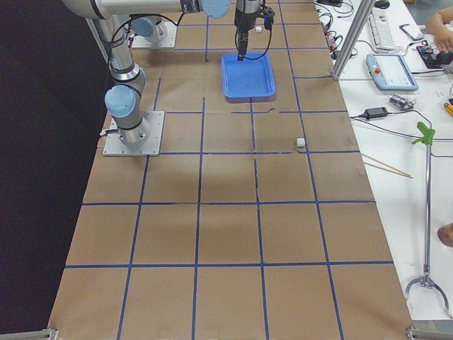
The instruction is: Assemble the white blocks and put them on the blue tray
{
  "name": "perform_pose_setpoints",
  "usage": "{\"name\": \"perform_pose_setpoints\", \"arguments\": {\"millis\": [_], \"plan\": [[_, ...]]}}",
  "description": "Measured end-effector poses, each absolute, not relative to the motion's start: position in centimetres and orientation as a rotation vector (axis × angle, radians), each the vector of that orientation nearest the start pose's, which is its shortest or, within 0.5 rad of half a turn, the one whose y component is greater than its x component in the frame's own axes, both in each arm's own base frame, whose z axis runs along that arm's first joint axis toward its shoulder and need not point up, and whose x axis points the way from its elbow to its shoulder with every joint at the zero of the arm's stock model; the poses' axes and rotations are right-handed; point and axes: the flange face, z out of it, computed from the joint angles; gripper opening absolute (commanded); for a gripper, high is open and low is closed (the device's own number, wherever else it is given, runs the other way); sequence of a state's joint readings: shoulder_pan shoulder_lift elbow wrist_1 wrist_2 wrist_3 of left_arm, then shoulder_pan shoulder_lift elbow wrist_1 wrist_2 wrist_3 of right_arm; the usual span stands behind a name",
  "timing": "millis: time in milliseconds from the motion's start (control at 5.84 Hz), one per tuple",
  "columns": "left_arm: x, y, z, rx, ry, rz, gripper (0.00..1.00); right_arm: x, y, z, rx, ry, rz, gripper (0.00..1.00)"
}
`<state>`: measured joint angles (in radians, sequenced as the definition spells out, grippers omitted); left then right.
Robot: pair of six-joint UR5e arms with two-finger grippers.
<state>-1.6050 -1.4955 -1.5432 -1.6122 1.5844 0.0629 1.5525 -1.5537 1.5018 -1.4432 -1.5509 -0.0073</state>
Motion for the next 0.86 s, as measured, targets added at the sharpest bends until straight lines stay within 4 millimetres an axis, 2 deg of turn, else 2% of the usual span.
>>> {"name": "perform_pose_setpoints", "arguments": {"millis": [685, 856], "plan": [[-14.6, -45.8, 53.1, 0.158, 3.125, -0.090, 0.99, 12.3, -49.9, 49.9, -0.607, 3.065, 0.082, 1.00], [-13.9, -46.1, 53.1, 0.137, 3.128, -0.095, 0.99, 12.2, -50.6, 49.4, -0.820, 3.013, 0.068, 0.99]]}}
